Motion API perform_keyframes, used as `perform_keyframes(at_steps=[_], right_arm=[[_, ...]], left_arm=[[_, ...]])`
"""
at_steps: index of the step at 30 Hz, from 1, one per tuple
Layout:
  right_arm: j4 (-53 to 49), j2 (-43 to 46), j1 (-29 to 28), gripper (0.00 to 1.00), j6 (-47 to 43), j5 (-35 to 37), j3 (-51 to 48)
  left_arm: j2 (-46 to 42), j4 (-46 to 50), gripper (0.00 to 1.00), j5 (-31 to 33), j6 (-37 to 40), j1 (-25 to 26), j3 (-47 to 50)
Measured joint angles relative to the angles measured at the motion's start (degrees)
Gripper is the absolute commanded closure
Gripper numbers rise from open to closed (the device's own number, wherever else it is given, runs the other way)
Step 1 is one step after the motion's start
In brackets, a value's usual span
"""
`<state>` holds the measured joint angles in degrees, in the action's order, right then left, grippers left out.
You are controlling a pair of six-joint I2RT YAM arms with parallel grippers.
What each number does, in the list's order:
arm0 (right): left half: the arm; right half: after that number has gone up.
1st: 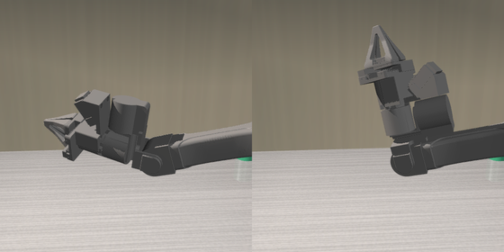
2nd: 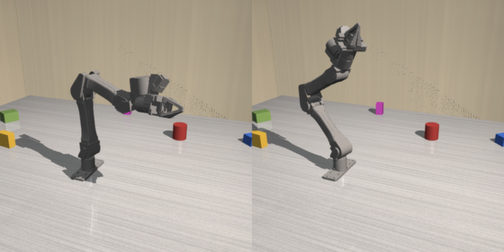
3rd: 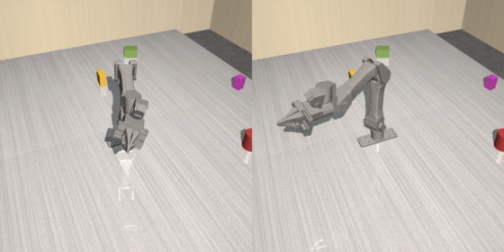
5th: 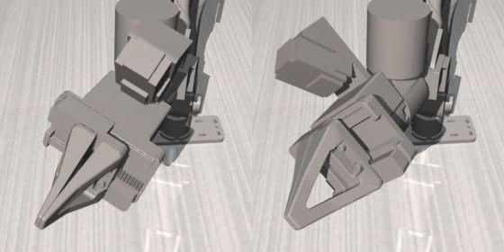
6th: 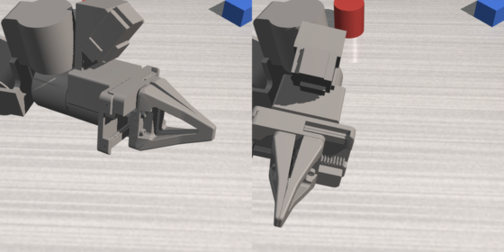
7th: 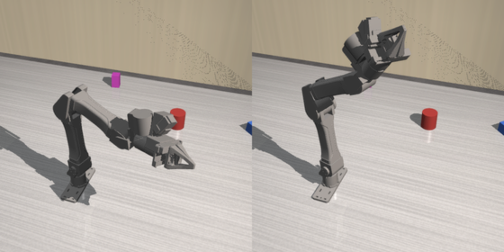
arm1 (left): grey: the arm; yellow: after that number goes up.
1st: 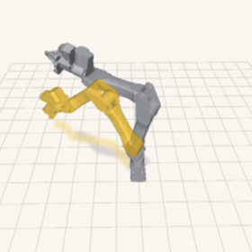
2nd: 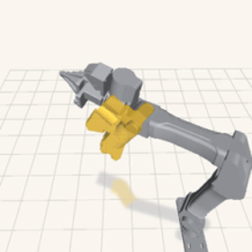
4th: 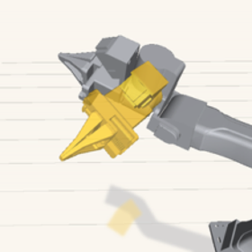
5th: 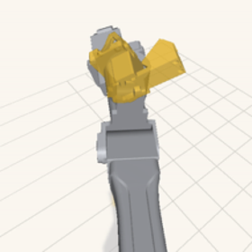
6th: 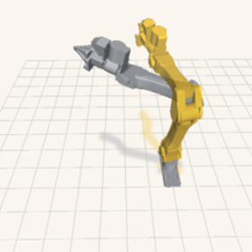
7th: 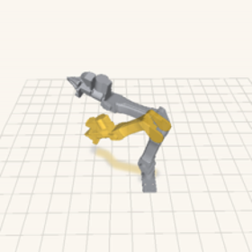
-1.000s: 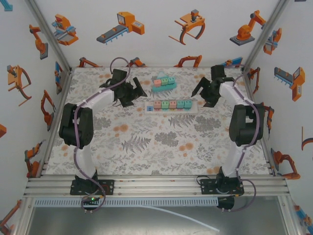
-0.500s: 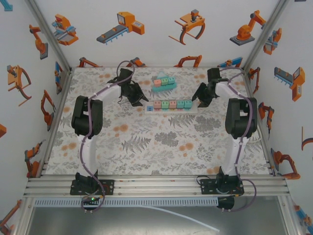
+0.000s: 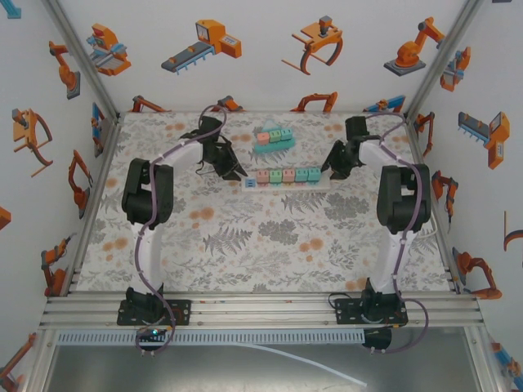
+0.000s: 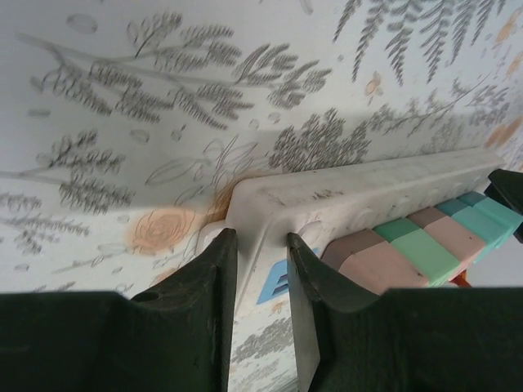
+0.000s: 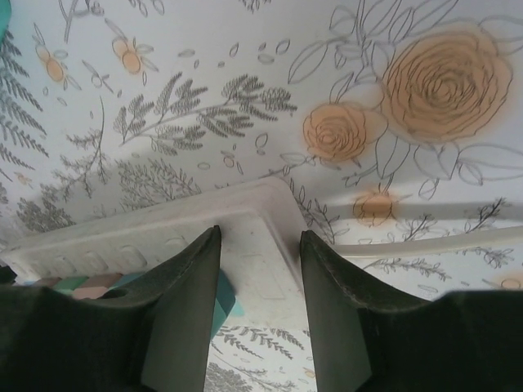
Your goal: Pull the plug off the socket
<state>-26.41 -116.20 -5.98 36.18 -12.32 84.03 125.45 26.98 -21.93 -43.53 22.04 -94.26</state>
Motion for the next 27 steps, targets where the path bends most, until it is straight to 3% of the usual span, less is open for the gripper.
perform_keyframes(at_steps=[16, 27], right_arm=[[0.5, 18.7, -11.2, 0.61, 3.8, 1.5, -23.4], [-2.2, 21.8, -15.7, 0.59, 6.1, 2.7, -25.4]], left_arm=[[-16.7, 9.7, 0.68, 1.9, 8.2, -1.0, 21.4], [-21.0, 13.6, 0.63, 3.9, 9.9, -0.5, 25.9]])
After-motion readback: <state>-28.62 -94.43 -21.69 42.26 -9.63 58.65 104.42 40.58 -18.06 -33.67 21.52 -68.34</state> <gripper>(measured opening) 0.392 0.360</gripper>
